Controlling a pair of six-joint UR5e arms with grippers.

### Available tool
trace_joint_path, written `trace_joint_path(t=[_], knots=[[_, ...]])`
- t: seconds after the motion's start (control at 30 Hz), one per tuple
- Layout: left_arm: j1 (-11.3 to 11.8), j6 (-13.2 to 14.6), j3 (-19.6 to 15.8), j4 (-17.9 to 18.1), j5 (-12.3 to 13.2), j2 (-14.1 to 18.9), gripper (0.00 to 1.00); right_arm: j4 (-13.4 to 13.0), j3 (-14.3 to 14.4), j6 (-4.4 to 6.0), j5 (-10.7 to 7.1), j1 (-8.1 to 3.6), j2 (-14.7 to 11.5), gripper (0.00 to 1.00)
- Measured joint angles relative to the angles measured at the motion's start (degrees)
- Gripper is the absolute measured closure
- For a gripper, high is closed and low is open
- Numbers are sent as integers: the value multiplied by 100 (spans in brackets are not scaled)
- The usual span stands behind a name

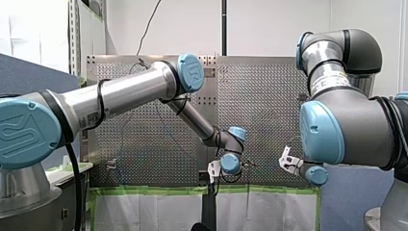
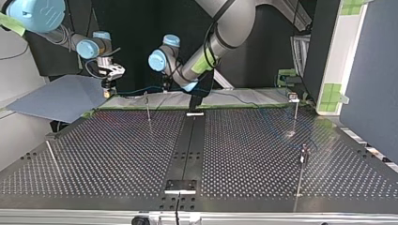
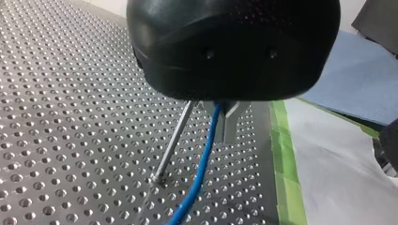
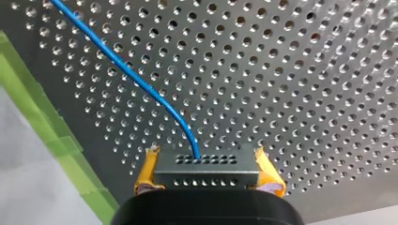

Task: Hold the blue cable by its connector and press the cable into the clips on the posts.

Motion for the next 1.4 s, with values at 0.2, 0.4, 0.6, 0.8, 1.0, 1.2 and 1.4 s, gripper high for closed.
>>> trace_joint_path(t=[0.2,0.4,0.6,0.8,1.0,1.2,1.4], knots=[[-19,15,-68,15,-15,161,100,7,-2,-50,4,2,-5,100],[5,36,-96,120,51,183,100,-17,-52,29,-47,-22,-10,100],[33,-22,-147,374,143,184,100,6,-114,53,-22,-23,-10,100],[57,-34,-154,653,235,176,100,25,-228,101,-3,-25,-9,100],[92,-35,-157,793,223,170,100,122,-342,108,1,-8,-6,100],[106,-35,-181,811,223,169,100,151,-378,114,-2,1,-5,100],[107,-35,-182,803,267,109,100,151,-380,110,-5,17,-5,100]])
